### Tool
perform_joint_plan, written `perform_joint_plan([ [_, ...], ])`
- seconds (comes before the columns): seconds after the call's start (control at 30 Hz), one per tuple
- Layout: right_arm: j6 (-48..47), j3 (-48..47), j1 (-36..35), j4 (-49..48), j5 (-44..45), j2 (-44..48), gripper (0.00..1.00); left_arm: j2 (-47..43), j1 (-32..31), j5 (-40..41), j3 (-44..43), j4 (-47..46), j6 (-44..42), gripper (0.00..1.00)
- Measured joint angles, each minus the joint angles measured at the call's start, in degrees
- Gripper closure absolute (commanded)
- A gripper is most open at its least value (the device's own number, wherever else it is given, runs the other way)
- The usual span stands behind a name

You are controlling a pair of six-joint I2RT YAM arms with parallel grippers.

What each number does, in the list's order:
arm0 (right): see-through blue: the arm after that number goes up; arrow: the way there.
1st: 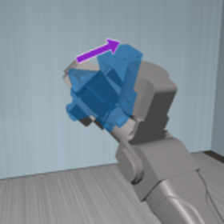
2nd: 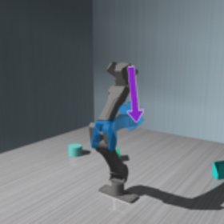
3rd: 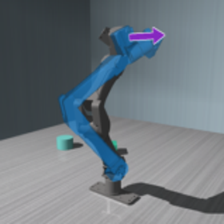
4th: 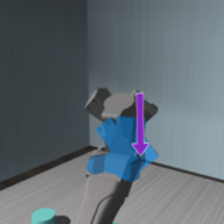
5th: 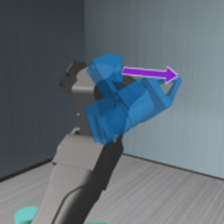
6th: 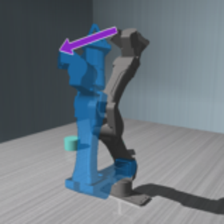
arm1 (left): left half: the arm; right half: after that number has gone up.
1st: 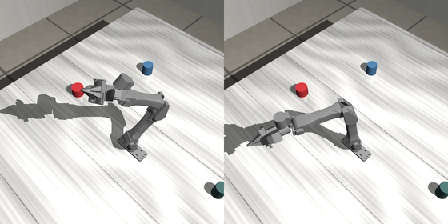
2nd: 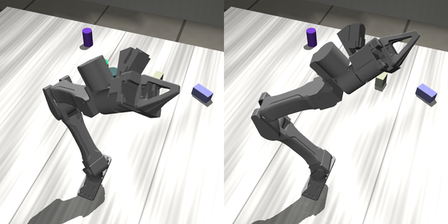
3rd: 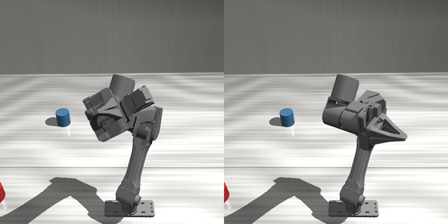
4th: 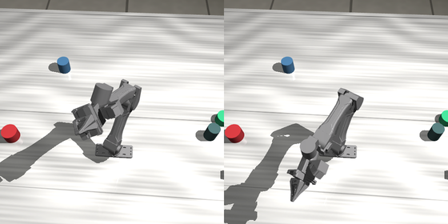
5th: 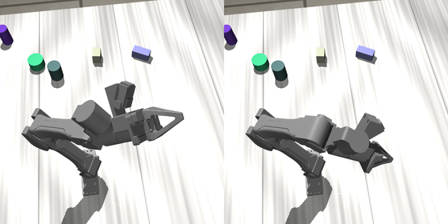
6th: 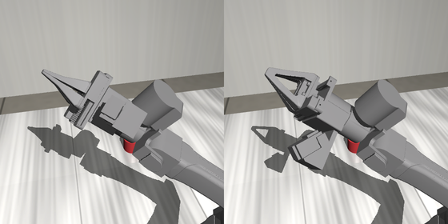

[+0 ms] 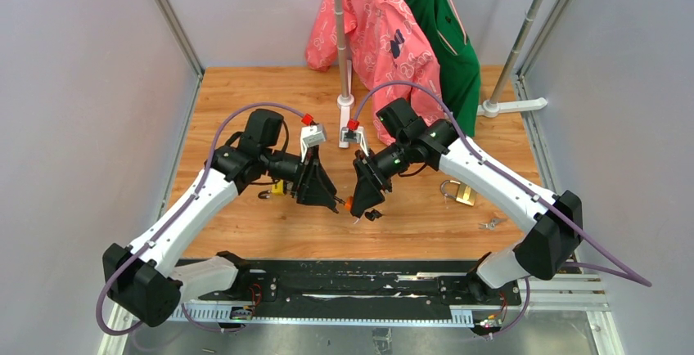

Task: Lock with the key
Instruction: Pick up the lock from the center of the board.

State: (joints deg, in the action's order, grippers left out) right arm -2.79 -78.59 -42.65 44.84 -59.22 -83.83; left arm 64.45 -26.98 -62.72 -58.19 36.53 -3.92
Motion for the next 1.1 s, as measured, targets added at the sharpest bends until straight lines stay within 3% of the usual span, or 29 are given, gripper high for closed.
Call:
perform_joint_plan([
  [0.07,0.2,0.0,0.0,-0.3,-0.3,0.1,0.88,0.4,-0.3,-0.3,-0.1,0.0,0.0,0.5],
  [0.13,0.2,0.0,0.0,-0.3,-0.4,0.2,0.88,0.7,-0.7,-0.4,-0.3,0.0,0.1,0.61],
  [0.27,0.7,0.1,0.1,-0.9,-0.2,0.2,0.88,0.8,-1.0,-1.7,-0.6,0.2,1.0,1.0],
  [0.33,1.0,0.4,0.5,-1.6,-0.3,0.2,0.87,0.8,-1.1,-2.4,-1.1,0.4,1.1,1.0],
  [0.4,1.7,0.7,0.7,-2.4,-0.8,0.3,0.79,0.7,-1.1,-2.3,-1.6,0.8,1.6,1.0],
  [0.53,4.5,1.3,0.7,-4.7,-1.2,1.0,0.47,0.7,-1.1,-0.6,-3.7,3.2,3.1,1.0],
  [0.57,5.2,1.3,0.8,-5.2,-1.2,1.3,0.31,0.7,-1.1,-0.1,-4.3,3.6,3.5,1.0],
  [0.6,6.3,1.3,0.8,-6.0,-1.2,1.7,0.26,0.7,-1.0,0.9,-5.5,4.4,4.9,1.0],
  [0.9,15.0,0.5,0.9,-13.0,11.5,11.2,0.15,-1.2,-0.9,9.2,-11.5,3.7,20.3,1.0],
  [1.1,16.9,-1.9,1.0,-17.7,19.6,19.2,0.23,-5.6,-0.6,15.3,-14.1,-1.6,32.0,1.0],
])
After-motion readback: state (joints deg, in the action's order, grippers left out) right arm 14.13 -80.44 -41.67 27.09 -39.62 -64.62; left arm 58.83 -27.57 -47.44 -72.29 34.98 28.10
